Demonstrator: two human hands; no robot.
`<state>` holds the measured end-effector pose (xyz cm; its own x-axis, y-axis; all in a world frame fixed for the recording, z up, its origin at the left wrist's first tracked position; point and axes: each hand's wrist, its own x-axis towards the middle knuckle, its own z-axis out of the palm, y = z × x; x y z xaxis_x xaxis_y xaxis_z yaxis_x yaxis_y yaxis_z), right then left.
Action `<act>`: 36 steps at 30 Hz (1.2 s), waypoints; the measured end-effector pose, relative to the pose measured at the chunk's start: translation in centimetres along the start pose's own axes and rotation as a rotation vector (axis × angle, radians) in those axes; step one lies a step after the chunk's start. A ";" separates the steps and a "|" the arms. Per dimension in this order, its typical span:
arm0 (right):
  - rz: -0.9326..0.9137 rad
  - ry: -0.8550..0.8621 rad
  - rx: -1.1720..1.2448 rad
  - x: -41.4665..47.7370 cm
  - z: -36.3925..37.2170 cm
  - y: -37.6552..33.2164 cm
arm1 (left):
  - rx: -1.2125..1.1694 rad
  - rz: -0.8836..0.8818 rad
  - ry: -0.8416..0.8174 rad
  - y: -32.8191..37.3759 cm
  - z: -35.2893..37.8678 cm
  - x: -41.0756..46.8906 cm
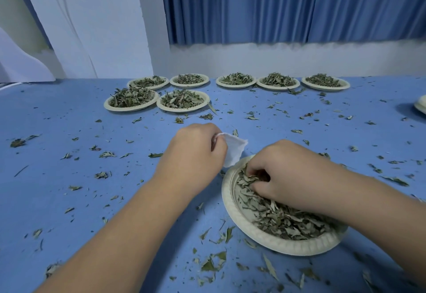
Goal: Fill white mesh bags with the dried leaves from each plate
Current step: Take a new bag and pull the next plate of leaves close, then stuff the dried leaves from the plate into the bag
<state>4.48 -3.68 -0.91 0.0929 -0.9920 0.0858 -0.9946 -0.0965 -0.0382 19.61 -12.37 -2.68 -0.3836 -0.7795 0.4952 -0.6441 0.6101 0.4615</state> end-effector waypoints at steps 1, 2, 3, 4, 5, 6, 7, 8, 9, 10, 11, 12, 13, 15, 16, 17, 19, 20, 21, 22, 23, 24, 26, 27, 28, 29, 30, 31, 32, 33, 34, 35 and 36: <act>-0.001 0.008 0.023 -0.1 0.0 0.2 | -0.015 -0.002 -0.009 0.0 0.0 0.0; -0.002 0.020 0.052 -0.1 -0.1 0.3 | -0.031 -0.004 -0.017 0.0 0.1 -0.1; -0.005 0.032 0.080 -0.2 -0.3 0.5 | -0.046 -0.005 -0.026 0.0 0.1 -0.1; -0.010 0.047 0.107 -0.3 -0.4 0.7 | -0.057 -0.005 -0.032 0.1 0.0 -0.2; -0.014 0.061 0.133 -0.4 -0.5 0.9 | -0.064 -0.007 -0.033 0.1 0.0 -0.2; -0.017 0.076 0.164 -0.5 -0.6 1.1 | -0.068 -0.011 -0.029 0.1 0.0 -0.2; -0.017 0.087 0.196 -0.6 -0.7 1.3 | -0.070 -0.012 -0.021 0.2 0.0 -0.3; -0.016 0.096 0.228 -0.7 -0.8 1.5 | -0.070 -0.010 -0.012 0.2 0.0 -0.3; -0.016 0.103 0.259 -0.9 -1.0 1.6 | -0.068 -0.008 -0.002 0.2 0.0 -0.3; -0.018 0.110 0.288 -1.0 -1.1 1.7 | -0.066 -0.005 0.005 0.3 0.0 -0.3; -0.017 0.117 0.317 -1.1 -1.4 1.8 | -0.063 -0.002 0.009 0.4 0.0 -0.3; -0.018 0.124 0.348 -1.2 -1.7 1.9 | -0.060 0.002 0.011 0.5 0.0 -0.3; -0.020 0.135 0.378 -1.3 -2.0 2.0 | -0.056 0.007 0.010 0.5 0.0 -0.3; -0.022 0.162 0.429 -1.5 -2.6 2.1 | -0.040 0.021 0.005 0.7 -0.1 -0.2; -0.024 0.178 0.447 -1.6 -2.9 2.1 | -0.036 0.030 0.001 0.7 0.0 -0.3; -0.029 0.195 0.462 -1.7 -3.1 2.1 | -0.035 0.041 -0.003 0.8 0.0 -0.3; -0.033 0.222 0.483 -1.7 -3.3 2.1 | -0.031 0.062 -0.013 1.0 0.1 -0.3; -0.031 0.227 0.488 -1.6 -3.3 2.0 | -0.029 0.070 -0.019 1.1 0.1 -0.4; -0.031 0.226 0.488 -1.6 -3.3 1.9 | -0.031 0.077 -0.025 1.2 0.1 -0.4; -0.032 0.220 0.487 -1.5 -3.3 1.8 | -0.036 0.084 -0.032 1.2 0.1 -0.5; -0.035 0.210 0.479 -1.5 -3.2 1.7 | -0.042 0.090 -0.039 1.3 0.2 -0.6; -0.035 0.199 0.466 -1.4 -3.1 1.7 | -0.048 0.099 -0.045 1.4 0.2 -0.6; -0.024 0.190 0.432 -1.2 -2.9 1.6 | -0.063 0.129 -0.056 1.6 0.3 -0.8; -0.014 0.195 0.412 -1.1 -2.7 1.6 | -0.079 0.150 -0.058 1.7 0.4 -0.8; 0.000 0.205 0.394 -1.0 -2.6 1.6 | -0.098 0.172 -0.060 1.9 0.4 -0.9; 0.015 0.219 0.376 -0.9 -2.5 1.7 | -0.111 0.188 -0.064 2.0 0.4 -1.0; 0.031 0.233 0.353 -0.8 -2.4 1.7 | -0.114 0.192 -0.073 2.2 0.5 -1.0; 0.045 0.244 0.319 -0.8 -2.3 1.7 | -0.116 0.189 -0.085 2.3 0.5 -1.1; 0.057 0.252 0.283 -0.7 -2.2 1.7 | -0.129 0.184 -0.092 2.4 0.6 -1.2; 0.068 0.262 0.251 -0.7 -2.0 1.6 | -0.155 0.174 -0.097 2.5 0.6 -1.2; 0.079 0.275 0.232 -0.7 -2.0 1.5 | -0.189 0.153 -0.103 2.6 0.6 -1.2; 0.092 0.289 0.221 -0.7 -1.8 1.5 | -0.228 0.124 -0.112 2.7 0.6 -1.2; 0.102 0.300 0.211 -0.7 -1.7 1.5 | -0.271 0.092 -0.123 2.7 0.7 -1.2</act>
<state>2.87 -2.96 0.71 -0.0554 -0.9322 0.3577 -0.9637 -0.0438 -0.2634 17.89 -9.86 -2.54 -0.5200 -0.7202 0.4591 -0.4091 0.6819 0.6063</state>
